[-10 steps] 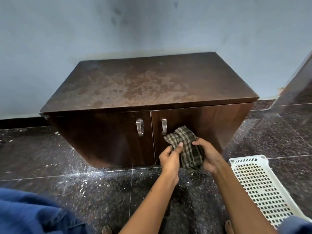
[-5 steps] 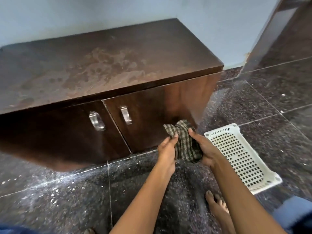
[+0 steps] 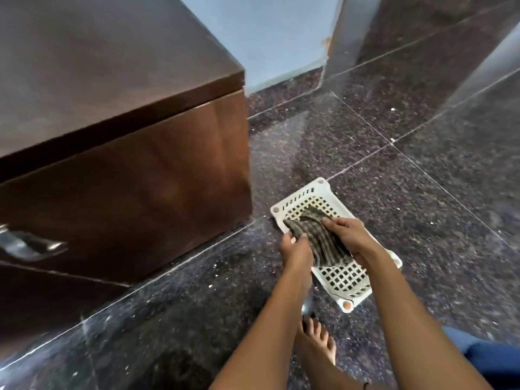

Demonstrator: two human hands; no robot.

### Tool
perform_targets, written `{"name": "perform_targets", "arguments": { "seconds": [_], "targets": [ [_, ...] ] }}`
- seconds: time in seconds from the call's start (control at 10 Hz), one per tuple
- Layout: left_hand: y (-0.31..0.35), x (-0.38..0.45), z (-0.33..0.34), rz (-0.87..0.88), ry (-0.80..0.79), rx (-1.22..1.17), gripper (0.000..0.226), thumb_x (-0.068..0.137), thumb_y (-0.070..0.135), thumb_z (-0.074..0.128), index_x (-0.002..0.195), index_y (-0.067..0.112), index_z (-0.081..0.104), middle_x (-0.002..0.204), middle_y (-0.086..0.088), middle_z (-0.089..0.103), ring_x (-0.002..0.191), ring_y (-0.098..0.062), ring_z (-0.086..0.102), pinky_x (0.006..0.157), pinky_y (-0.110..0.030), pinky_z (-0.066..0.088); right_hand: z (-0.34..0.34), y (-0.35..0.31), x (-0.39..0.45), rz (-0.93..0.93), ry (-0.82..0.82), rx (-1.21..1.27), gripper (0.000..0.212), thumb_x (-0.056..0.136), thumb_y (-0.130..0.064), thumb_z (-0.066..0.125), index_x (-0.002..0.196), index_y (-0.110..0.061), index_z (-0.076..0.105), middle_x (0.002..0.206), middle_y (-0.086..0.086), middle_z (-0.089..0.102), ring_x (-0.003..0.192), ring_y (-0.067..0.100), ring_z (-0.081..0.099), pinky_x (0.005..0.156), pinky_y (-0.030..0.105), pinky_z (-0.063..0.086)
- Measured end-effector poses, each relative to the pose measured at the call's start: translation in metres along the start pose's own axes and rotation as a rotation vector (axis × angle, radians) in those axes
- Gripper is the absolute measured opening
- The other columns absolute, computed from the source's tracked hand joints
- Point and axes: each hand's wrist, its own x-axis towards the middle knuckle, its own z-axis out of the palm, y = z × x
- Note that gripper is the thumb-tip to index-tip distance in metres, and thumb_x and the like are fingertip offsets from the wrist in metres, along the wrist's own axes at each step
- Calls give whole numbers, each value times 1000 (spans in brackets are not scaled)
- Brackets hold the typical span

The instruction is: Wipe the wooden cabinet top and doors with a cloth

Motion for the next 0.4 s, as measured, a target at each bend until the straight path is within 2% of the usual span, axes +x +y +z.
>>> {"name": "perform_targets", "arguments": {
  "seconds": [0.1,0.2,0.3,0.4],
  "targets": [
    [-6,8,23,-40,-60,49,46,98,7,39,143,17,35,135,-13,50,111,-25,54,90,-31,46,-13,18,18,-56,154,-82,26,93,-22,58,93,1,69,78,7,64,74,18,56,75,36,49],
    [-15,16,37,-108,-72,67,47,99,7,37,145,14,29,138,-19,46,119,-32,51,101,-38,43,-20,30,29,-57,215,-186,23,94,-21,56,103,-4,68,90,8,66,85,21,59,86,38,47],
    [-28,20,41,-93,-49,255,43,99,12,39,140,10,29,134,-18,47,115,-30,52,96,-37,46,-20,42,33,14,198,-255,20,95,-19,55,109,-9,64,107,16,66,95,30,61,87,42,50],
    [-43,15,35,201,75,427,54,97,14,42,147,9,20,140,-11,39,112,-20,49,84,-28,48,-16,43,29,-68,375,-533,25,93,-23,57,117,-16,62,110,12,66,84,20,62,71,30,49]
  ]
}}
